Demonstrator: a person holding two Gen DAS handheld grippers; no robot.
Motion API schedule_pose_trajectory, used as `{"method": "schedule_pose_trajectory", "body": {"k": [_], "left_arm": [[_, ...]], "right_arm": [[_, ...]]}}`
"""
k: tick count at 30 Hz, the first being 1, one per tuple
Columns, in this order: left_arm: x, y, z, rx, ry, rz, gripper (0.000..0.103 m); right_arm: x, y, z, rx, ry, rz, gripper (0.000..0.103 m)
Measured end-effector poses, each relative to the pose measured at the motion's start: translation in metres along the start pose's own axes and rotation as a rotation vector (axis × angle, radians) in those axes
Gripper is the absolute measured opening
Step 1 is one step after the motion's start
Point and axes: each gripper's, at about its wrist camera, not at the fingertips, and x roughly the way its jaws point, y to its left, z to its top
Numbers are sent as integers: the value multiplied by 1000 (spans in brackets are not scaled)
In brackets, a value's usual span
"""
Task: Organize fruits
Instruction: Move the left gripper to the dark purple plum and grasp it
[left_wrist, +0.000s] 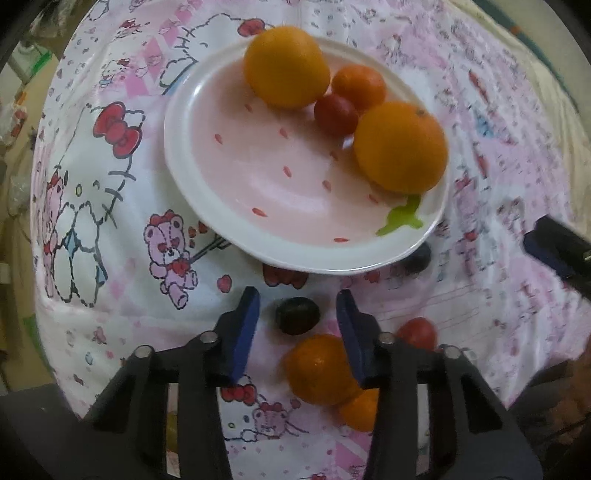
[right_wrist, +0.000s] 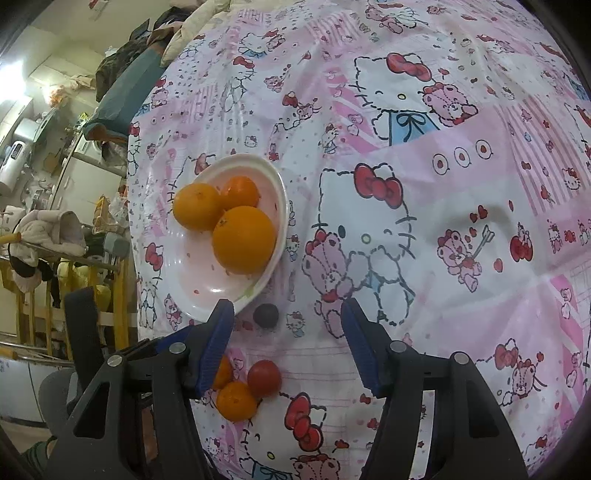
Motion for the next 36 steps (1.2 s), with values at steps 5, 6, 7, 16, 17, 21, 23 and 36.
{"method": "schedule_pose_trajectory", "body": {"k": [5,6,7,16,17,21,23,36], "left_arm": [[3,-6,-2,24,15,11,20],[3,-8,-3,28,15,9,20],[2,-8,-3,28,14,11,20],[-27,8,-8,-10,-41,-27,20],[-30,11,-8,-16,-46,-34,20],[-38,25,-7,-27,-75,-30,20],[-42,36,-7,-43,-79,-37,20],[-53,41,-10,-47,-103,-23,20]], "right_arm": [[4,2,0,-15,9,-8,64],[5,3,0,-17,14,-8,64],[7,3,-1,-21,23,-11,64],[43,38,-14,-219,122,-109,59],[47,43,-16,-246,124,-122,58],[67,65,-23,-384,143,-212,52],[77,74,-27,-447,152,-258,49],[97,79,-27,-531,177,-329,25]]}}
